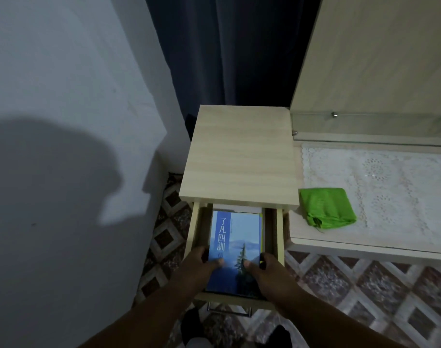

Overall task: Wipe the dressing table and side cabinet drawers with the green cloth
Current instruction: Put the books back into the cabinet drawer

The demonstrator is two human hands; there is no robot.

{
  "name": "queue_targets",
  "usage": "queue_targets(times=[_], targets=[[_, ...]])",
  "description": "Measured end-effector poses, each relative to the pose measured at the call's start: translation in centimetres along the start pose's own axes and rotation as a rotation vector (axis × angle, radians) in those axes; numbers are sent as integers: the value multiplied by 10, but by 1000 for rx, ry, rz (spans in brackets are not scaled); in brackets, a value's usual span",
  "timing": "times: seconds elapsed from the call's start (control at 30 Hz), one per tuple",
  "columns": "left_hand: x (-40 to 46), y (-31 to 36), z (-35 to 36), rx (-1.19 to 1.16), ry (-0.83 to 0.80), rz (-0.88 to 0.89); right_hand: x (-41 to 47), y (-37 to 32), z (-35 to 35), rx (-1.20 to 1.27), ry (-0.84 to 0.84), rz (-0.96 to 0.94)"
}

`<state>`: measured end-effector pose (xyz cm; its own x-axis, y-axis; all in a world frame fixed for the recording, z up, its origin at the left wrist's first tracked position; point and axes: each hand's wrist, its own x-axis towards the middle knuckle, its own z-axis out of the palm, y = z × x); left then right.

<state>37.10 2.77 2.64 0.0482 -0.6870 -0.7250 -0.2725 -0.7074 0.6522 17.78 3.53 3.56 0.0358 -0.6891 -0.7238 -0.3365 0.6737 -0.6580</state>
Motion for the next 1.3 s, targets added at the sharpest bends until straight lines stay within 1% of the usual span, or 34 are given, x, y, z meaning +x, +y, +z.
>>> queue_targets(times=[0.1, 0.2, 0.23, 0.3, 0.37, 0.4, 0.5, 0.53, 0.57, 0.63, 0.67, 0.7, 0.73, 0.8, 0.87, 0.9, 0.97, 1.03, 1.13, 1.23, 1.3], targets=[[10, 0, 1, 56, -12, -19, 5, -5, 1, -77, 0, -46], [21, -2, 1, 247, -32, -27, 18, -5, 3, -175, -52, -27], [27, -5, 1, 287, -39, -40, 20, -5, 3, -213, -64, -26], [29, -5, 2, 336, -40, -7, 23, -1, 4, -323, -85, -63], [24, -3, 3, 394, -23, 73, 24, 4, 5, -435, -91, -135], [21, -5, 3, 451, 12, 137, 21, 6, 4, -453, -88, -174], [6, -17, -2, 682, 164, 426, 0, 17, 0, -534, -53, -260], [-4, -18, -4, 806, 154, 516, -8, 21, -3, -632, -74, -284], [-8, -20, -6, 943, 106, 568, -15, 24, -7, -780, -94, -345], [-15, -20, -11, 1175, -8, 592, -24, 29, -15, -1008, -87, -492], [-16, -19, -14, 1257, -5, 613, -26, 27, -17, -1033, -78, -507], [-16, -16, -17, 1307, 10, 674, -26, 24, -19, -1029, -76, -502], [-14, -13, -18, 1330, -9, 691, -26, 20, -21, -1023, -86, -492], [-10, -8, -15, 1325, 33, 782, -21, 15, -22, -1022, -95, -475], [-2, 1, -15, 1368, 82, 868, -15, 8, -23, -1015, -45, -471], [3, 6, -15, 1371, 127, 896, -11, 5, -25, -1047, 22, -499], [15, 15, -15, 1328, 195, 827, 2, -5, -34, -1144, 138, -531], [26, 29, -16, 1312, 206, 765, 18, -12, -40, -1191, 255, -593], [42, 55, -20, 1281, 194, 736, 42, -29, -51, -1242, 303, -612], [52, 81, -21, 1359, 208, 698, 55, -49, -58, -1289, 324, -606], [56, 96, -20, 1387, 251, 733, 61, -60, -62, -1297, 328, -632]])
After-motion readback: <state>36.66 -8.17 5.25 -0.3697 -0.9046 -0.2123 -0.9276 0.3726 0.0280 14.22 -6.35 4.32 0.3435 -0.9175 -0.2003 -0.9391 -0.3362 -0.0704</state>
